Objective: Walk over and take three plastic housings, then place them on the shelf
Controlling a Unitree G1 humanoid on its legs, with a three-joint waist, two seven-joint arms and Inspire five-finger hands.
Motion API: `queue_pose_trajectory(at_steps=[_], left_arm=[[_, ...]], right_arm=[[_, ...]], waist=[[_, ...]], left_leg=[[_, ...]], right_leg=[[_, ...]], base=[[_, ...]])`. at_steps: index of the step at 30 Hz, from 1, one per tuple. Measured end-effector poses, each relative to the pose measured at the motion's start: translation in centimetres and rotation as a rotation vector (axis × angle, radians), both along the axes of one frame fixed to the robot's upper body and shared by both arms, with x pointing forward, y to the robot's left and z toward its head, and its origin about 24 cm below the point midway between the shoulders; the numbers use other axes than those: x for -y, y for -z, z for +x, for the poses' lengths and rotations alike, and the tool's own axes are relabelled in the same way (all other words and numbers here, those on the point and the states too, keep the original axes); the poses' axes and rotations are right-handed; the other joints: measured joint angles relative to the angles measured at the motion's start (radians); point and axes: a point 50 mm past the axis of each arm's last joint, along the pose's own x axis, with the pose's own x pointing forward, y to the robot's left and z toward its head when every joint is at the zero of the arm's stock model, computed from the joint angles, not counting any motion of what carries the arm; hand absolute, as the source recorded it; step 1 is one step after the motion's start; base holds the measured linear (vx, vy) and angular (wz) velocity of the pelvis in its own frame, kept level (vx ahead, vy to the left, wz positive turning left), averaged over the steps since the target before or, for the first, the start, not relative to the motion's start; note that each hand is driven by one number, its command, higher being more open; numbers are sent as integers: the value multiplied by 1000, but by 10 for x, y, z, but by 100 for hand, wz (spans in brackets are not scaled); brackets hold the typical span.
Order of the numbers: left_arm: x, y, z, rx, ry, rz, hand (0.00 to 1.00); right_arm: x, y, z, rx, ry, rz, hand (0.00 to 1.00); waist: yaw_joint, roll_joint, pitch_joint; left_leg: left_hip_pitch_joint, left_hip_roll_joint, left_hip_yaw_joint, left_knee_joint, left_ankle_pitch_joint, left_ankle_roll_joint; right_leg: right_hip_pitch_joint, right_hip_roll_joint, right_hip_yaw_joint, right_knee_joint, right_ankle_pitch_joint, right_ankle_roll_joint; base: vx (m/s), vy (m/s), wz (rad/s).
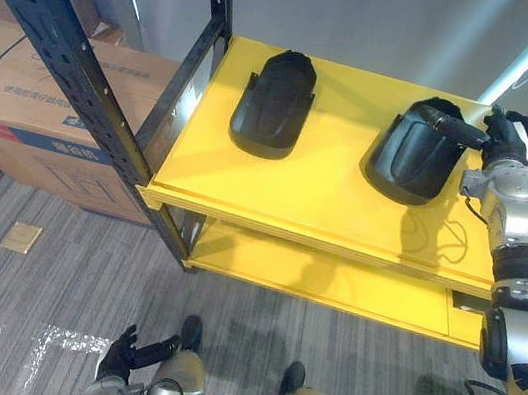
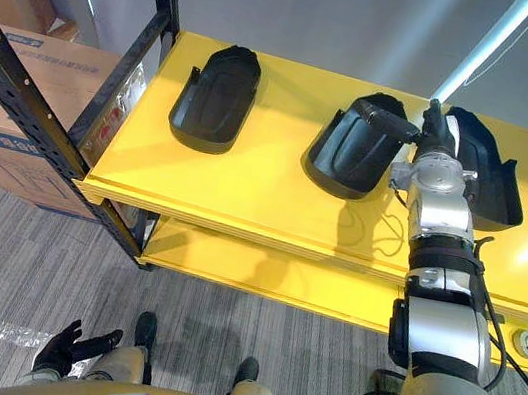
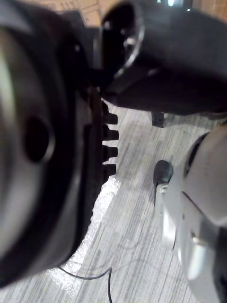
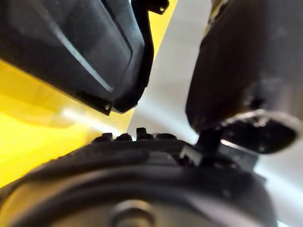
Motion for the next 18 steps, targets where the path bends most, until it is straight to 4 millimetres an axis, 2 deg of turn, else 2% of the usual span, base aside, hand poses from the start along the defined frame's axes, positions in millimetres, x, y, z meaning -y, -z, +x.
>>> queue_pose_trajectory(at_steps=[6,18], left_arm=[[0,-2,5,21,-3,-2,100],[2,-3,11,54,-23,-14,100]], right_arm=[[0,-9,4,21,25,18,100],[2,-8,7,6,38,105,100]], waist=[[2,5,32],[22,12,64]], left_leg=[[0,-3,-11,0,1,1],[-2,-8,-21,1,1,1]], right_leg=[[2,-2,-13,-2,0,-1],[11,-3,-25,-14,0,0]], base=[[-10,-10,5],[-1,-4,2]])
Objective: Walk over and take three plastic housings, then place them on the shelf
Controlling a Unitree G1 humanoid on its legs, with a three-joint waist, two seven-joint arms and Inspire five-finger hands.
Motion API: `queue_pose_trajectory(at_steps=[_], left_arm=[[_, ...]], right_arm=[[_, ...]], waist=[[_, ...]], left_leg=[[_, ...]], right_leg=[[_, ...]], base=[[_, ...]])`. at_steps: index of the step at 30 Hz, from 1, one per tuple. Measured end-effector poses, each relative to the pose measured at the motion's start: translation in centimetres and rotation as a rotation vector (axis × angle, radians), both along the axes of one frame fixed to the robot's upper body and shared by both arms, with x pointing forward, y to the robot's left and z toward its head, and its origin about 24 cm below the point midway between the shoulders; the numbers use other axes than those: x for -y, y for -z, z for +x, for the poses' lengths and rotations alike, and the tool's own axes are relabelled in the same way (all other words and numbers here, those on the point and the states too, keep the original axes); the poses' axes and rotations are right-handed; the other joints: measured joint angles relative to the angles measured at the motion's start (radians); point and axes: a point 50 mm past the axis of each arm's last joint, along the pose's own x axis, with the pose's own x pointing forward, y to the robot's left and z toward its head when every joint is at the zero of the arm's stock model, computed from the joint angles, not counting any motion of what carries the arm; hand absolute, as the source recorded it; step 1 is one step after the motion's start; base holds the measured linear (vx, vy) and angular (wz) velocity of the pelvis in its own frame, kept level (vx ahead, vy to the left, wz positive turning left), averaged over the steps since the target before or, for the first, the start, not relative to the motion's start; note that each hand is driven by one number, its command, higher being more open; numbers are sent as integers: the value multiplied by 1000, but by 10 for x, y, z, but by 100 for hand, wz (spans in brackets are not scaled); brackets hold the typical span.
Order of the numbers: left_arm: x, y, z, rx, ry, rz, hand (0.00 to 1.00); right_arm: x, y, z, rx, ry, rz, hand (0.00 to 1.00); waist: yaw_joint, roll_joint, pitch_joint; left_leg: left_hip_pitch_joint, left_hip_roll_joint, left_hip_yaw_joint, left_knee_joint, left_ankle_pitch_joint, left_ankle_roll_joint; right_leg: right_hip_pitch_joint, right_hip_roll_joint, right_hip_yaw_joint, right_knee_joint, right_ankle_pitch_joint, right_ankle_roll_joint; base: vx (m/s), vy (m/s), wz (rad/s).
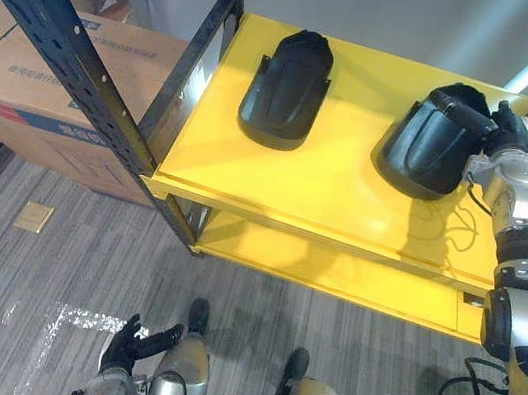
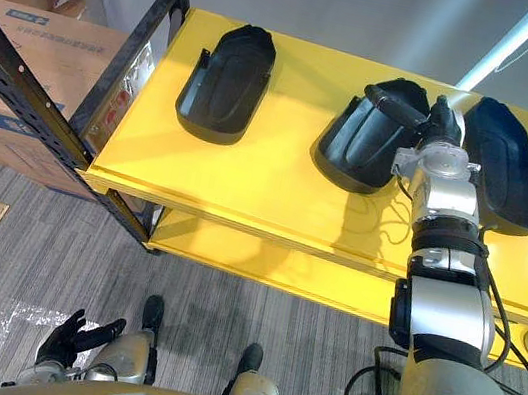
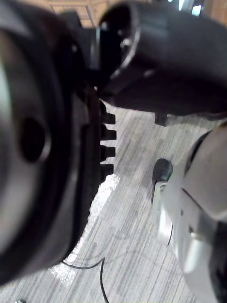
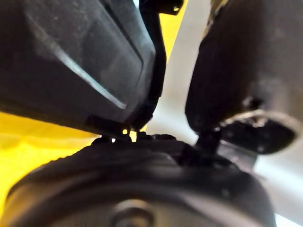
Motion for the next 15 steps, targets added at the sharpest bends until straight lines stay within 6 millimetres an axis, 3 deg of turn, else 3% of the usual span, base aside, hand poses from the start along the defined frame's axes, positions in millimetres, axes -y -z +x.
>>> queue_pose_trajectory(at_steps=[15], left_arm=[[-2,-5,23,53,11,12,100]], right_arm=[[-18,-60,14,172,-32,4,100]], waist=[[7,7,75]], left_leg=[[-23,9,1,3,5,0]], right_leg=[[-17,8,4,1,4,-1]], base=[[1,-5,-1]])
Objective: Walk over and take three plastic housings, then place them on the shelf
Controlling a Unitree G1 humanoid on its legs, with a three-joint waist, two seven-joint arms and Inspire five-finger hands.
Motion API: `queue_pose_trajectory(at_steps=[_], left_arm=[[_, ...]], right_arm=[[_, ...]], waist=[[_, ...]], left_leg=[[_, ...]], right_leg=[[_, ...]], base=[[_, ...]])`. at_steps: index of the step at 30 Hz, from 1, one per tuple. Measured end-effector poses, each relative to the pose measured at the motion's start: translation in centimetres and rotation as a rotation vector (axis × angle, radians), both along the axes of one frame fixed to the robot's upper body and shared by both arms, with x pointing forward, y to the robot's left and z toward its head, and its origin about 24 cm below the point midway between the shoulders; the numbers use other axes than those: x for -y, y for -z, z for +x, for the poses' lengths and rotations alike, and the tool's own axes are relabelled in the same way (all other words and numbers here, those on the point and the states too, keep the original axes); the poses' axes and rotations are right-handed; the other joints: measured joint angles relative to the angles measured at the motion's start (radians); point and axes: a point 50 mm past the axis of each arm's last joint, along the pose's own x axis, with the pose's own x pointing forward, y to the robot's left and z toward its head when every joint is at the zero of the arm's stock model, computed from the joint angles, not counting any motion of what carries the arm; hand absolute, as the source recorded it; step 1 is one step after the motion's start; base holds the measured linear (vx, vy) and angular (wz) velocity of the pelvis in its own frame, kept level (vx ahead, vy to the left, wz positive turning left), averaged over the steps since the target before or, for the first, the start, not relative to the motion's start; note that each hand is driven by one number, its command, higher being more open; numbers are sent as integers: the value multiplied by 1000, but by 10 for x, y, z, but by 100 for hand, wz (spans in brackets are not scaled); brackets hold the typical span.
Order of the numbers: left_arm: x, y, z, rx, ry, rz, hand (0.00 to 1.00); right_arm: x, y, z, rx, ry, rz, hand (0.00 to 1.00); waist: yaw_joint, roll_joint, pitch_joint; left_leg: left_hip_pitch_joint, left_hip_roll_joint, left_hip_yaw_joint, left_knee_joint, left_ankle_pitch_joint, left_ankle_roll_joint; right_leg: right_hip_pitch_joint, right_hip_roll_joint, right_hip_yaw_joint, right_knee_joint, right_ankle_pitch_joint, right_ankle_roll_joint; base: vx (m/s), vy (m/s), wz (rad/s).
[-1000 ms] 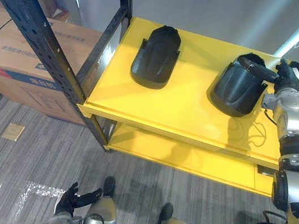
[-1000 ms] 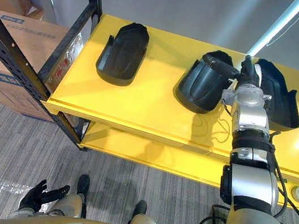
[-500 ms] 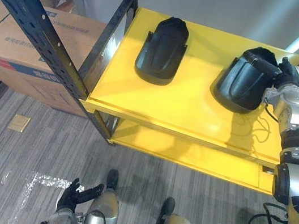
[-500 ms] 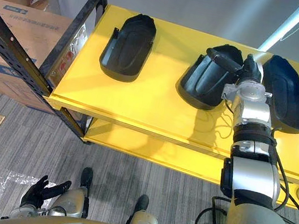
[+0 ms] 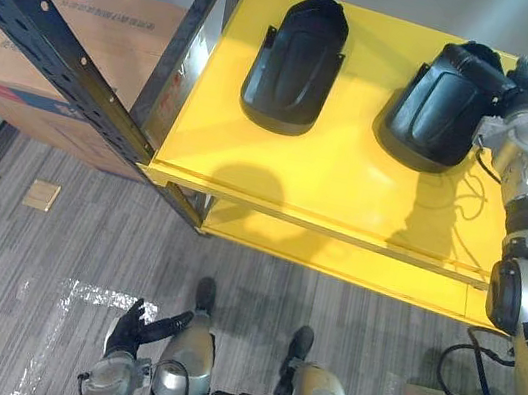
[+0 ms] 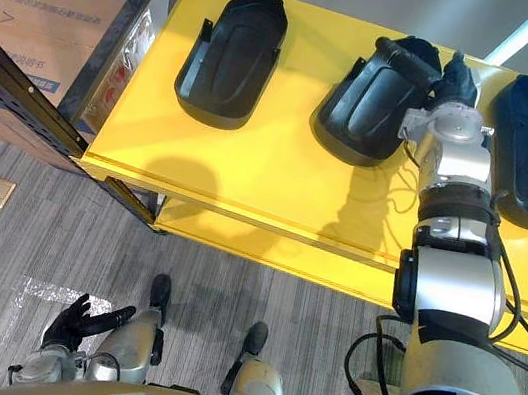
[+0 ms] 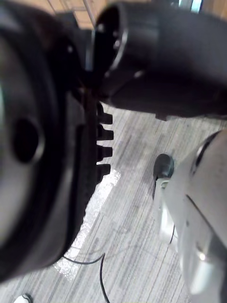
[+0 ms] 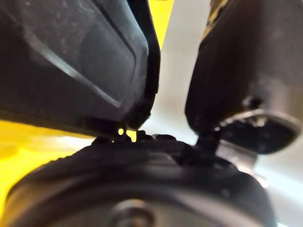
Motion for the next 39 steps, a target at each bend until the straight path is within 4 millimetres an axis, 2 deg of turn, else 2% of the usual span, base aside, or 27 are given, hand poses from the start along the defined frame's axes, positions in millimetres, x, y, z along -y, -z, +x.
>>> queue_pose_trajectory(at_steps=[4,8,13,15,17,20,22,23,26,28,30,34,39], left_arm=[[0,-1,3,17,1,3,100],[0,-3,8,35,7,3,100],[1,-3,9,39,10,3,100],[1,-3,8,35,11,2,100],[0,-3,8,30,11,6,100],[0,-2,7,24,16,9,100],[0,-1,5,16,17,10,100],[-2,0,3,5,16,16,100],[-6,1,-2,-20,33,42,100],[-8,2,-4,-32,41,56,100],[-9,2,-5,-32,40,64,100],[-9,3,-7,-28,26,73,100],[-10,4,-12,-42,19,81,100]], right_arm=[[-5,-21,1,83,-5,-17,100],[4,-29,-4,117,91,-112,100],[7,-47,-11,224,232,-219,100],[3,-63,-18,316,260,-239,100],[-12,-88,-32,491,215,-257,100],[-35,-98,-55,659,108,-298,100],[-49,-88,-64,695,6,-272,100],[-59,-73,-64,684,-69,-217,100],[-86,-18,-57,561,-219,-60,100],[-108,30,-55,431,-286,34,100],[-125,57,-57,356,-317,107,100],[-150,75,-65,324,-360,168,100],[-175,74,-75,379,-371,162,100]], waist=[[0,1,16],[22,1,21],[19,1,27],[12,1,26],[-2,1,26],[-9,-2,25],[-10,-7,22],[-15,-16,16],[-30,-43,-11],[-31,-56,-21],[-31,-58,-25],[-30,-61,-30],[-28,-70,-62]], left_leg=[[-9,2,-2,0,0,-1],[-16,2,-4,0,1,-1],[-17,2,-5,0,1,-1],[-17,3,-4,0,1,-1],[-16,6,4,0,0,-2],[-5,10,18,-1,-3,-5],[6,12,30,-2,-3,-6],[13,15,36,-4,-4,-7],[27,24,50,-4,-6,-11],[39,28,59,-4,-7,-12],[39,30,62,-4,-10,-17],[39,30,62,-4,-10,-18],[35,30,62,-4,-9,-16]], right_leg=[[-8,2,-2,0,0,0],[-13,3,-3,0,0,0],[-13,3,-4,0,0,0],[-14,4,-2,0,0,0],[-19,5,4,3,0,0],[-20,7,21,8,0,0],[-19,7,31,15,-2,-3],[-18,9,37,17,-3,-4],[-18,15,53,28,-8,-9],[-15,17,62,33,-10,-12],[-16,18,66,33,-8,-9],[-16,18,67,32,-5,-6],[-18,18,68,29,-5,-7]], base=[[-6,-3,1],[-3,-3,1],[0,0,0],[-5,-5,-2],[-8,-10,-8],[-2,-15,-15],[-13,-16,-17],[-30,-17,-19],[-36,-21,-16],[-51,-21,-12],[-55,-5,-5],[-11,0,-1],[7,-2,0]])
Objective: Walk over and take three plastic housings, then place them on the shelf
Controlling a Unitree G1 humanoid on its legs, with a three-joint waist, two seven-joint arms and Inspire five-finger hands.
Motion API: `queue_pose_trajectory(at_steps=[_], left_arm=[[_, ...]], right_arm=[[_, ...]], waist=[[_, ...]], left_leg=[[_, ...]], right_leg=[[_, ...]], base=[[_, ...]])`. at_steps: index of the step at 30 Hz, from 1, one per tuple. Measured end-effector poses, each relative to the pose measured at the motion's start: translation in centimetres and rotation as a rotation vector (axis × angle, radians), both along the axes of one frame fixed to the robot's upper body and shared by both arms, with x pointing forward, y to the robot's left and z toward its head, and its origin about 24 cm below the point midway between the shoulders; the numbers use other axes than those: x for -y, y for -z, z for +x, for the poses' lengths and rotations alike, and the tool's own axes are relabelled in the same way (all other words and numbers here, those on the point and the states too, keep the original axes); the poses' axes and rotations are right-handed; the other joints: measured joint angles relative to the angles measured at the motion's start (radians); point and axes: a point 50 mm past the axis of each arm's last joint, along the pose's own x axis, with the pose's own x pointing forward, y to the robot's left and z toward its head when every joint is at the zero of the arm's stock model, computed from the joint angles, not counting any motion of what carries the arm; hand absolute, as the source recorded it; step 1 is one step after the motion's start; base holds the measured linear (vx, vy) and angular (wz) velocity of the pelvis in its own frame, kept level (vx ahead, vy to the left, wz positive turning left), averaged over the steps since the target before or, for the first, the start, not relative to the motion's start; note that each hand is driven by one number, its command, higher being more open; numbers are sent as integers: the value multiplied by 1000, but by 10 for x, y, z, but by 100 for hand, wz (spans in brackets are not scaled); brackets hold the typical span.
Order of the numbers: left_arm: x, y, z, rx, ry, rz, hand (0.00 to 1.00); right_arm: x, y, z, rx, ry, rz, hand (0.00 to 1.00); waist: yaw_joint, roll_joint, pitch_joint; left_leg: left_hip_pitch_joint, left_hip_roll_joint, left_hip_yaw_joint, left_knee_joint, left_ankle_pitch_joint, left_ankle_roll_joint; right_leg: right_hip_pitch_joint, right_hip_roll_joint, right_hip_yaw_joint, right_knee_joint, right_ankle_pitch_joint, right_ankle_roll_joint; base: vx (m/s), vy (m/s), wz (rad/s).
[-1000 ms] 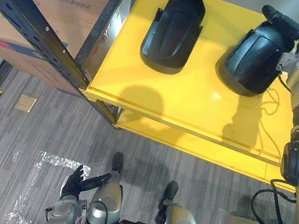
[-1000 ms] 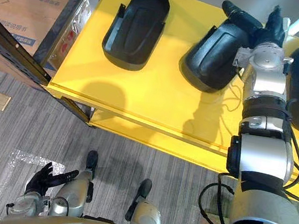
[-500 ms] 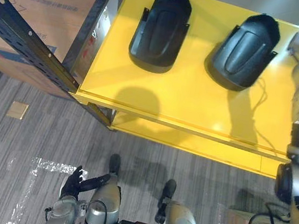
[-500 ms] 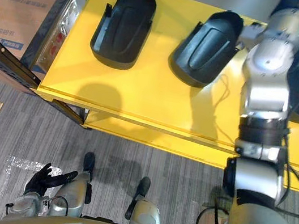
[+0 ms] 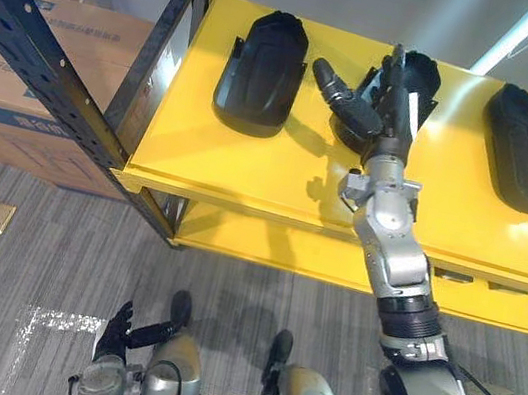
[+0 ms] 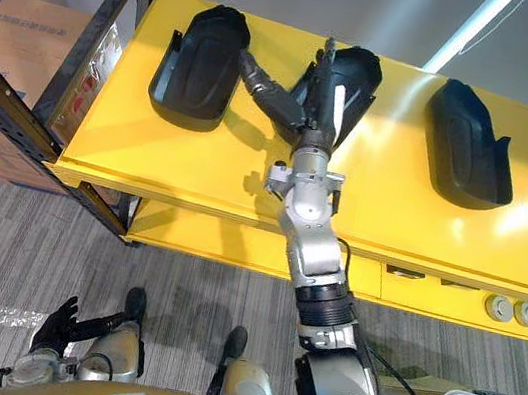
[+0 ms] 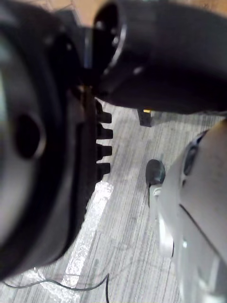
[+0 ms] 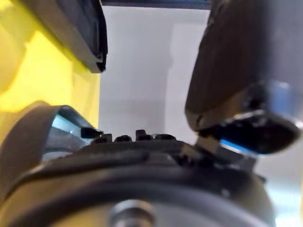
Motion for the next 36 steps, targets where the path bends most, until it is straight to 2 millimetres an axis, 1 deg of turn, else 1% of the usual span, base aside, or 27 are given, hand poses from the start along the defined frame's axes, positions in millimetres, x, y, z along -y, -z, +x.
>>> queue_pose_trajectory(at_steps=[4,6,9,15,17,19,20,22,24,28,29,31,36], left_arm=[[0,2,-3,-13,-11,6,100],[0,2,-4,-14,-17,12,100],[0,2,-6,-20,-20,15,100],[0,2,-6,-26,-19,21,100],[0,3,-8,-33,-18,23,100],[0,3,-9,-38,-16,27,100],[0,3,-9,-38,-17,26,100],[0,4,-9,-39,-30,18,100],[0,4,-10,-40,-32,18,100],[0,4,-10,-45,-29,26,100],[0,5,-11,-51,-29,25,100],[0,6,-12,-60,-27,26,100],[2,7,-12,-71,-30,25,100]], right_arm=[[-9,-4,-5,72,60,-19,100],[-12,-12,-10,131,90,-49,100],[-21,-21,-18,187,61,-59,100],[-40,-14,-23,165,8,-59,100],[-45,-6,-25,124,-12,-25,100],[-49,8,-26,67,-32,-12,100],[-49,11,-26,53,-32,-9,100],[-49,24,-26,-4,-26,3,100],[-49,29,-27,-28,-20,10,100],[-49,33,-28,-54,-33,32,100],[-50,37,-29,-77,-42,49,100],[-53,47,-30,-120,-56,54,100],[-56,80,-38,-251,-67,41,100]], waist=[[0,-1,-14],[-1,-1,-14],[-4,0,-16],[-4,1,-23],[-3,0,-35],[-3,-1,-41],[-4,-1,-41],[-4,-1,-41],[-4,-1,-41],[-6,0,-45],[-7,2,-47],[-9,4,-54],[-5,11,-63]], left_leg=[[-1,0,-1,0,0,0],[-2,0,-3,0,0,0],[-1,0,-3,0,0,0],[-2,0,-4,0,0,0],[-7,0,-5,0,0,0],[-8,-1,-7,0,0,0],[-8,-1,-7,0,0,1],[-8,-1,-7,0,1,1],[-9,-1,-6,0,1,1],[-9,-1,4,1,0,1],[-8,-2,4,1,0,0],[-8,-4,4,1,-1,1],[-8,-5,4,1,-4,1]], right_leg=[[0,0,-1,-1,0,0],[0,1,-2,-1,0,0],[1,1,-3,-1,0,0],[-1,1,-3,0,0,-1],[-5,1,-4,0,-1,-1],[-4,0,-7,0,-1,-2],[-5,0,-7,1,-1,-2],[-5,0,-7,1,-1,-2],[-7,0,-6,1,-1,-2],[-14,0,4,2,-1,-2],[-12,-1,3,1,-1,-2],[-12,-3,3,0,-1,-1],[-4,-4,0,-11,0,2]], base=[[0,0,0],[0,0,0],[0,0,0],[0,0,0],[0,0,0],[0,0,0],[0,0,0],[0,0,0],[0,0,0],[0,0,-7],[0,0,0],[0,0,0],[0,0,0]])
